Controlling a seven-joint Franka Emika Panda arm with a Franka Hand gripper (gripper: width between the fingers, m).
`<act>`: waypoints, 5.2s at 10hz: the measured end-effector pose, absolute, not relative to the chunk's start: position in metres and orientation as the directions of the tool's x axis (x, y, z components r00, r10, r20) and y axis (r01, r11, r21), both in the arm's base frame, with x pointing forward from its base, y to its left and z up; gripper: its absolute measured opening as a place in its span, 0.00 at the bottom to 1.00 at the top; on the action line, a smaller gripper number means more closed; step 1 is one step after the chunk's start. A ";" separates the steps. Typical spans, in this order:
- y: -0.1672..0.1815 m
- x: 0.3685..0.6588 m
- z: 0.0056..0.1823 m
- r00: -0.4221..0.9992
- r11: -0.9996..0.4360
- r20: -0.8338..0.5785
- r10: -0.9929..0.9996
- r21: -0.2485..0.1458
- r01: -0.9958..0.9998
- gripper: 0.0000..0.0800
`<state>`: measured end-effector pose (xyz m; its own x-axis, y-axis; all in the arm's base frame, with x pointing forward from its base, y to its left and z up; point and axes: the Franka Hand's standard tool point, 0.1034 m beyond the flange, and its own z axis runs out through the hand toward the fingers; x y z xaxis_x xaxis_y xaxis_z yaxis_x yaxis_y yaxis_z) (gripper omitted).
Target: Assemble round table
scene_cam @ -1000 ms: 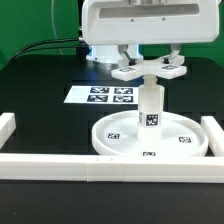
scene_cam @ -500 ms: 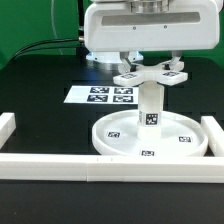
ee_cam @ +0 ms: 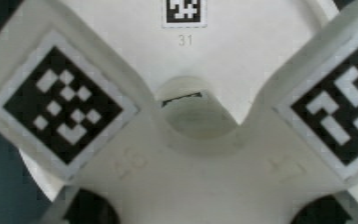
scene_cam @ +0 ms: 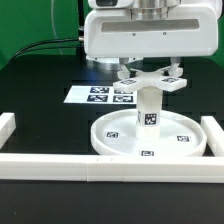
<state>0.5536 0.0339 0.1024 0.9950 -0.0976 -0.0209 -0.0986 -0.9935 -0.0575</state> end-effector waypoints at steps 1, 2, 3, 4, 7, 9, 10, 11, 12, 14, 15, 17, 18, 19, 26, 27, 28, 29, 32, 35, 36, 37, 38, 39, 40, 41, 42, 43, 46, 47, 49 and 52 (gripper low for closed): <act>0.033 0.555 0.103 0.996 -0.994 -0.016 -0.089 -0.062 -0.090 0.56; 0.034 0.555 0.103 0.996 -0.994 -0.016 -0.089 -0.062 -0.090 0.56; 0.033 0.555 0.103 0.996 -0.994 -0.016 -0.089 -0.062 -0.090 0.56; 0.033 0.555 0.103 0.996 -0.994 -0.016 -0.089 -0.062 -0.090 0.56; 0.033 0.555 0.103 0.994 -0.992 -0.018 -0.108 -0.062 -0.109 0.56; 0.033 0.555 0.102 0.981 -0.979 -0.023 -0.192 -0.062 -0.194 0.56; 0.035 0.555 0.102 0.945 -0.943 -0.030 -0.326 -0.062 -0.327 0.56; 0.038 0.555 0.102 0.879 -0.876 -0.042 -0.476 -0.063 -0.477 0.56; 0.037 0.555 0.102 0.811 -0.808 -0.052 -0.583 -0.059 -0.586 0.56; 0.037 0.556 0.101 0.640 -0.636 -0.084 -0.764 -0.066 -0.769 0.56; 0.038 0.556 0.101 0.559 -0.556 -0.089 -0.824 -0.057 -0.829 0.56; 0.037 0.556 0.101 0.355 -0.353 -0.109 -0.929 -0.038 -0.935 0.56; 0.039 0.555 0.101 0.289 -0.289 -0.114 -0.950 -0.023 -0.957 0.56; 0.039 0.554 0.101 0.230 -0.231 -0.122 -0.966 -0.004 -0.973 0.56; 0.041 0.553 0.100 -0.012 0.008 -0.130 -0.991 0.030 -1.000 0.77; 0.042 0.552 0.107 0.029 -0.033 -0.139 -0.990 0.028 -0.999 0.77; 0.044 0.554 0.122 0.082 -0.084 -0.150 -0.985 0.006 -0.996 0.80; 0.045 0.555 0.134 0.123 -0.122 -0.154 -0.980 -0.017 -0.992 0.81; 0.044 0.554 0.128 0.311 -0.309 -0.127 -0.942 -0.032 -0.950 0.81; 0.054 0.554 0.128 0.727 -0.727 -0.052 -0.684 -0.026 -0.686 0.81; 0.057 0.555 0.129 0.781 -0.780 -0.050 -0.623 -0.033 -0.625 0.81; 0.056 0.555 0.128 0.816 -0.816 -0.048 -0.576 -0.036 -0.578 0.81; 0.056 0.555 0.128 0.856 -0.856 -0.045 -0.514 -0.039 -0.516 0.81; 0.056 0.555 0.129 0.899 -0.898 -0.037 -0.436 -0.040 -0.437 0.81; 0.056 0.555 0.130 0.968 -0.967 -0.019 -0.251 -0.044 -0.252 0.81; 0.056 0.555 0.131 0.995 -0.994 -0.014 -0.099 -0.048 -0.100 0.81; 0.053 0.555 0.132 0.998 -0.997 -0.015 0.057 -0.053 0.056 0.81; 0.051 0.556 0.133 0.991 -0.989 -0.009 0.136 -0.053 0.136 0.81; 0.050 0.556 0.132 0.955 -0.954 -0.002 0.297 -0.051 0.297 0.81; 0.050 0.557 0.132 0.919 -0.918 0.006 0.395 -0.044 0.395 0.81; 0.054 0.558 0.133 0.763 -0.762 0.016 0.647 -0.033 0.647 0.81; 0.051 0.559 0.133 0.643 -0.642 0.017 0.766 -0.029 0.766 0.81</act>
Offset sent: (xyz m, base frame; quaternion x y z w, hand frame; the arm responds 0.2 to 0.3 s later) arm 0.0000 0.0000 0.0000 0.0000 0.0000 0.0000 1.0000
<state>0.5591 0.0511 0.1329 0.6425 0.7661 0.0173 0.7662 -0.6420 -0.0291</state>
